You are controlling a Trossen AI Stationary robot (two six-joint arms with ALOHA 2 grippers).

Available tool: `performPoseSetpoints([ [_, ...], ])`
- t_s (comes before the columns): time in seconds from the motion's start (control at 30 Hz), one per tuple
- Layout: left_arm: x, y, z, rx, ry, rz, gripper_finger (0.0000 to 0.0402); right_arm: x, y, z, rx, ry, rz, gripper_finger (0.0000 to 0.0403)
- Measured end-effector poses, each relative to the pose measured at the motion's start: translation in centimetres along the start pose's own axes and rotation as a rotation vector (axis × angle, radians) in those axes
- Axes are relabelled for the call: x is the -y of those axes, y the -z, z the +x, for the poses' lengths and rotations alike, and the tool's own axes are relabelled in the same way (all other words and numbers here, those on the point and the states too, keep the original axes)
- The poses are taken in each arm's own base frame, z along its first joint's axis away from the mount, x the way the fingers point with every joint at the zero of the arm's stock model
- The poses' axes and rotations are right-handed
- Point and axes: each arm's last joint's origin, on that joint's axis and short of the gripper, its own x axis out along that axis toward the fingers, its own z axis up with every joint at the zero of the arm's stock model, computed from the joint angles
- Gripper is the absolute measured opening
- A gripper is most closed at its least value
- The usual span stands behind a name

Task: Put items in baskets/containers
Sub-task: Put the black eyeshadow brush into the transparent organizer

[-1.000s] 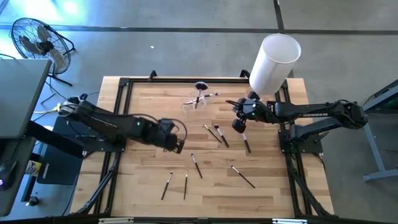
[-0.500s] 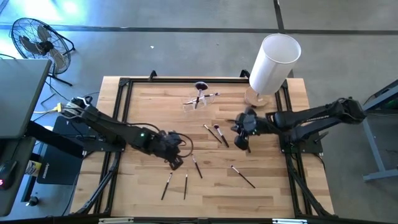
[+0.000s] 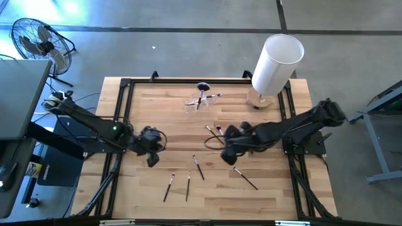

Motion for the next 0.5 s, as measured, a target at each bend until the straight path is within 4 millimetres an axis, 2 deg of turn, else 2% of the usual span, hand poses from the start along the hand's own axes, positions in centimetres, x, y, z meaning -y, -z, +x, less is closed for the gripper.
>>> performPoseSetpoints([
  [0.13, -1.2, 0.5, -1.2, 0.032, 0.030, 0.025, 0.0000, -1.7, 0.0, 2.0, -0.198, 0.021, 0.028, 0.0000],
  [0.23, -1.7, 0.8, -1.7, 0.029, 0.033, 0.034, 0.0000, -2.2, 1.1, 3.9, -0.309, 0.044, 0.032, 0.0003],
  [0.5, -1.5, 0.7, -1.8, 0.020, 0.075, 0.063, 0.0000, -1.2, 4.7, 7.3, -0.481, 0.076, 0.094, 0.0066],
])
